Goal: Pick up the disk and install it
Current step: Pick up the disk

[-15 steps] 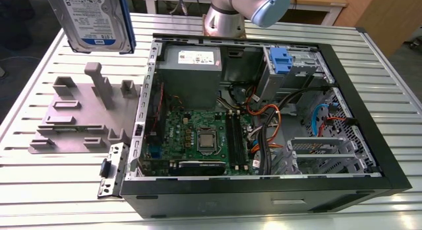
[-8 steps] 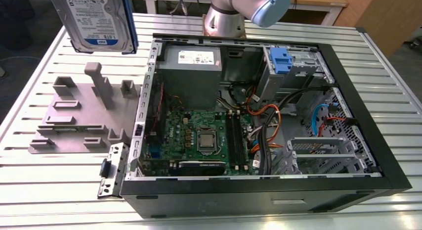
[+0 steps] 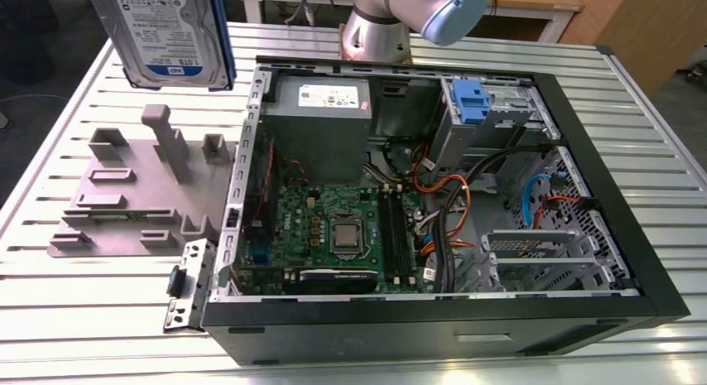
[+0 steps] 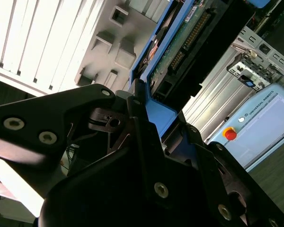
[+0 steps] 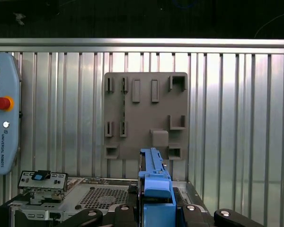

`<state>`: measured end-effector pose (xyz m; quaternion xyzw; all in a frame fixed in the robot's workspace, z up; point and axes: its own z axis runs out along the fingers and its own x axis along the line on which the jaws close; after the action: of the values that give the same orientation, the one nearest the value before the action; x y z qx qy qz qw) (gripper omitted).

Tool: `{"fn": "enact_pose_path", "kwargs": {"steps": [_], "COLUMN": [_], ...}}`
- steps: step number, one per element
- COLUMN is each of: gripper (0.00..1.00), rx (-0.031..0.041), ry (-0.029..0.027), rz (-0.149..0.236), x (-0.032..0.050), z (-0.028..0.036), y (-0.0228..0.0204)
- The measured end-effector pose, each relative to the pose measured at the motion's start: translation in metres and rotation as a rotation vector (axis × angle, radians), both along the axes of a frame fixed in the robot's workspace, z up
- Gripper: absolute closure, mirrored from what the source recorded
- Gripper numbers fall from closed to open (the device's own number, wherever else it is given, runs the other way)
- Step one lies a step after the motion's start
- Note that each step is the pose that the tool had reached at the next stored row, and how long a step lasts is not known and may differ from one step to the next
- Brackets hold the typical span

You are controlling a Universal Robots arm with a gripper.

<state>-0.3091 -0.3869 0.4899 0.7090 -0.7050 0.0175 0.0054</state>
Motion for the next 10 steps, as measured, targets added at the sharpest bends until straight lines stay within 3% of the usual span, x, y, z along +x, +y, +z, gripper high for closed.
{"fn": "enact_pose_path", "kwargs": {"steps": [10], "gripper": [0.64], "rx": [-0.0001], "ry": [0.0], "rz": [0.0], "x": [0.0063], "z": [0.0], "y": [0.0]}}
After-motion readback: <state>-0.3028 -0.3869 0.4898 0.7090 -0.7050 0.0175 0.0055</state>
